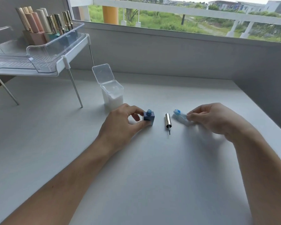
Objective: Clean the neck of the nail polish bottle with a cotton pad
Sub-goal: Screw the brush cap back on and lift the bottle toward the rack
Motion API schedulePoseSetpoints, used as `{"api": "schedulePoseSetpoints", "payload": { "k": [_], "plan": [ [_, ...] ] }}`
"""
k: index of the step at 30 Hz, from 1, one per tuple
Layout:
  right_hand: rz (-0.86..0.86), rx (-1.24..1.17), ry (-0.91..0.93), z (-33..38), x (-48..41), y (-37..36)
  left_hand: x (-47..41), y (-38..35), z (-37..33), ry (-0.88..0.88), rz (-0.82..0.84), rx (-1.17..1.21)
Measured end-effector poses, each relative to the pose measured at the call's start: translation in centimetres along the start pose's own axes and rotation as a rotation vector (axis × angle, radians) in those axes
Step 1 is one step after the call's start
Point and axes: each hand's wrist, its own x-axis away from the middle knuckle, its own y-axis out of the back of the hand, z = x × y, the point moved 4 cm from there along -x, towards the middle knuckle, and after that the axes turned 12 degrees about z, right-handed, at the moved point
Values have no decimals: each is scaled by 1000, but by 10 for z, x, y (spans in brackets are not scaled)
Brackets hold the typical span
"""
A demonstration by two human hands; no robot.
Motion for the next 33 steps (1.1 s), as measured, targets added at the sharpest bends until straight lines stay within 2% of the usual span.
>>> {"api": "schedulePoseSetpoints", "payload": {
  "k": [10, 17, 22, 29, 33],
  "plan": [
    [-41, 155, -21, 1, 2, -3, -3, 0, -1, -2, 20, -2],
    [-74, 162, 120, 18, 23, 7, -8, 2, 0, 26, 51, 55],
    [-19, 220, 145, 36, 29, -29, -11, 5, 0, 61, 72, 116],
    [-108, 317, 60, 41, 29, -56, -11, 5, -2, 75, 93, 121],
    [-107, 285, 10, 39, 26, -55, -11, 5, -2, 87, 99, 142]
  ]
}}
